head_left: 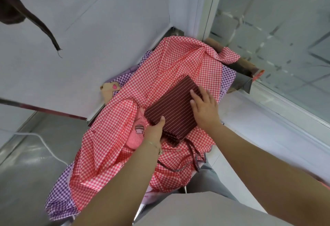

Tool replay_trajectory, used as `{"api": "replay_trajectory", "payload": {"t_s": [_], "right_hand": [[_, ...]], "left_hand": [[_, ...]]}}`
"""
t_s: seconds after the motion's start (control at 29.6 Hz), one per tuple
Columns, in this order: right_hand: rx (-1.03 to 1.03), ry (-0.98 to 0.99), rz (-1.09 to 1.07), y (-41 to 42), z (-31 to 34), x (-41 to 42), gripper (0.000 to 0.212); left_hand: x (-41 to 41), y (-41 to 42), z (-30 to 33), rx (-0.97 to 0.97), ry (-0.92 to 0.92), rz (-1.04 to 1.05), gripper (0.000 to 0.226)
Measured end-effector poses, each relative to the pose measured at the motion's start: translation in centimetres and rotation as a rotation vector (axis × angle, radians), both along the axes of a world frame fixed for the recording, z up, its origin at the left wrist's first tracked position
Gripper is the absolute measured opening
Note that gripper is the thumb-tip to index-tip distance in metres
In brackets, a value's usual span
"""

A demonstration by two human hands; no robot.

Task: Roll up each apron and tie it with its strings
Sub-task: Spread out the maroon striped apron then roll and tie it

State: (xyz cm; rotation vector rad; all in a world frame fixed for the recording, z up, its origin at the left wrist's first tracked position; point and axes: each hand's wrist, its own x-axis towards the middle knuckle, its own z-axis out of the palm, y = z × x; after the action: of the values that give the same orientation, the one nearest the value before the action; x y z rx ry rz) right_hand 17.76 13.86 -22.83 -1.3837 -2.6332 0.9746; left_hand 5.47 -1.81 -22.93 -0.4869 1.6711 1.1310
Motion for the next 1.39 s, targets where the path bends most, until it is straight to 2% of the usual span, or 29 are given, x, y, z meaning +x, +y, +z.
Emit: {"api": "replay_trajectory", "payload": {"t_s": [0.1,0.14,0.2,0.3,0.37,0.47,0.51,0.64,0.71,0.81,0.88,0.91,0.95,1.01,1.05,1.08,1.15,1.25,1.39], "right_hand": [[-0.340,0.046,-0.211,2.9,0.9,-1.1,0.058],[-0.410,0.035,-0.237,3.7,1.2,-1.2,0.061],[-0.515,0.013,-0.272,4.6,1.6,-1.2,0.067],[-0.530,0.058,-0.369,4.4,2.2,-0.6,0.072],[-0.474,0.197,-0.462,3.6,2.9,0.2,0.068],[-0.476,0.460,-0.499,2.2,4.4,0.9,0.058],[-0.565,0.500,-0.463,2.1,5.0,1.1,0.061],[-1.139,0.551,-0.173,2.4,6.7,3.0,0.074],[-1.273,0.567,-0.140,2.4,6.9,4.5,0.084],[-1.367,0.626,-0.156,1.2,6.8,5.5,0.066],[-1.337,0.638,-0.284,-0.7,6.0,5.5,0.047],[-1.249,0.592,-0.382,-1.6,5.3,5.3,0.039],[-1.072,0.476,-0.461,-2.6,4.3,5.2,0.035],[-0.508,0.146,-0.495,-4.0,2.4,5.2,0.035],[-0.256,0.082,-0.421,-4.7,1.8,5.3,0.036],[-0.055,0.109,-0.289,-5.2,1.5,5.3,0.035],[0.177,0.211,0.069,-5.8,0.7,4.8,0.037],[0.230,0.122,0.469,-5.8,-2.2,5.1,0.052],[0.244,-0.094,0.636,-5.1,-4.2,5.9,0.066]], "left_hand": [[1.0,0.9,3.1,0.154,-0.131,0.090,0.044],[1.4,1.0,3.6,0.230,-0.141,0.086,0.033],[1.8,1.0,4.4,0.327,-0.071,-0.002,0.029],[1.8,1.2,7.0,0.422,0.188,-0.291,0.031],[0.9,1.3,9.0,0.459,0.316,-0.514,0.033],[-1.2,1.5,12.1,0.452,0.322,-0.713,0.027],[-2.0,1.4,13.0,0.452,0.311,-0.753,0.026],[-5.9,1.9,17.2,0.457,0.227,-0.762,0.021],[-8.3,3.4,18.9,0.409,0.308,-0.905,0.018],[-11.4,7.2,19.2,0.226,0.632,-1.193,0.019],[-11.5,9.9,17.4,0.033,1.002,-1.331,0.029],[-10.7,10.7,16.2,-0.047,1.203,-1.359,0.034],[-9.0,10.8,14.5,-0.094,1.394,-1.372,0.037],[-4.6,8.9,10.0,-0.111,1.601,-1.440,0.038],[-2.2,7.2,7.8,-0.079,1.619,-1.489,0.038],[-0.2,5.3,5.8,-0.022,1.607,-1.525,0.038],[2.4,1.7,2.8,0.035,1.544,-1.576,0.040],[4.0,-1.6,0.1,-0.024,1.418,-1.697,0.055],[2.7,-2.6,-1.4,-0.111,1.327,-1.782,0.063]]}}
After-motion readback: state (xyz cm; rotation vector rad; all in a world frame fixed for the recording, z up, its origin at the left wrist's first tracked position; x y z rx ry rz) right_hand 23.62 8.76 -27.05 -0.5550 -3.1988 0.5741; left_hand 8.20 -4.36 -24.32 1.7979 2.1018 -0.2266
